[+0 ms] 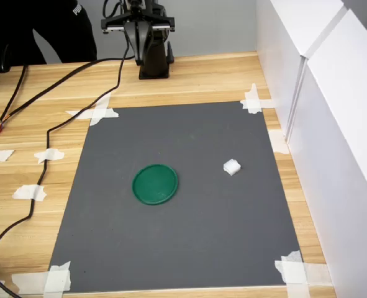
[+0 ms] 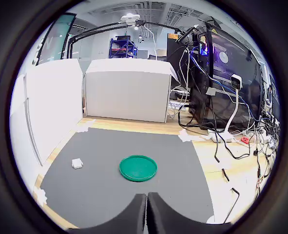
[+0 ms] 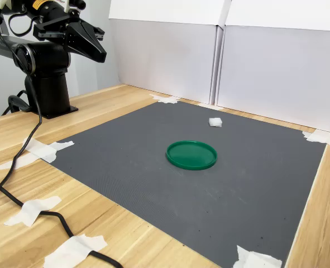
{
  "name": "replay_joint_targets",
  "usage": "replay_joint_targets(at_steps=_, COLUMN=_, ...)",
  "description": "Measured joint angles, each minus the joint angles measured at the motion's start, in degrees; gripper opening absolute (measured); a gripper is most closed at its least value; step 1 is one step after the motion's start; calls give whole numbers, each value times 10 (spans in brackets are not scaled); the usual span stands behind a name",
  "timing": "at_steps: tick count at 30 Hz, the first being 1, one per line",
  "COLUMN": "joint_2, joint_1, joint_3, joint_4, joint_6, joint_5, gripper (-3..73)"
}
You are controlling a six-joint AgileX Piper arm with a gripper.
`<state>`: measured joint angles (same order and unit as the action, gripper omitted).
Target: Grasp a white terminal and put it on the green lid.
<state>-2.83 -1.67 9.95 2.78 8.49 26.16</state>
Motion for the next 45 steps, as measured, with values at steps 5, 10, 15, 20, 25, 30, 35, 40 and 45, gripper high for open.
replay_joint_targets(at_steps=5, joint_2=0, joint_1=0, joint_3=0, joint_4=0, joint_6=0, joint_5=0, gripper=-16)
replay_joint_targets(at_steps=10, joint_2=0, joint_1=0, joint_3=0, joint_4=0, joint_6=0, joint_5=0, gripper=-16)
replay_joint_targets(at_steps=15, joint_2=-2, joint_1=0, joint_3=0, joint_4=0, joint_6=0, joint_5=1, gripper=-16)
replay_joint_targets(at_steps=20, joint_2=-51, joint_1=0, joint_3=33, joint_4=0, joint_6=0, joint_5=4, gripper=-16)
replay_joint_targets(at_steps=25, joint_2=-155, joint_1=0, joint_3=97, joint_4=0, joint_6=0, joint_5=4, gripper=-16)
replay_joint_targets(at_steps=30, joint_2=-264, joint_1=0, joint_3=173, joint_4=0, joint_6=0, joint_5=27, gripper=-16)
replay_joint_targets(at_steps=35, joint_2=-351, joint_1=0, joint_3=248, joint_4=0, joint_6=0, joint_5=90, gripper=-16)
replay_joint_targets(at_steps=40, joint_2=-422, joint_1=-39, joint_3=307, joint_4=-7, joint_6=16, joint_5=147, gripper=-16)
replay_joint_targets(at_steps=45, joint_2=-478, joint_1=-117, joint_3=347, joint_4=-19, joint_6=61, joint_5=194, gripper=-16)
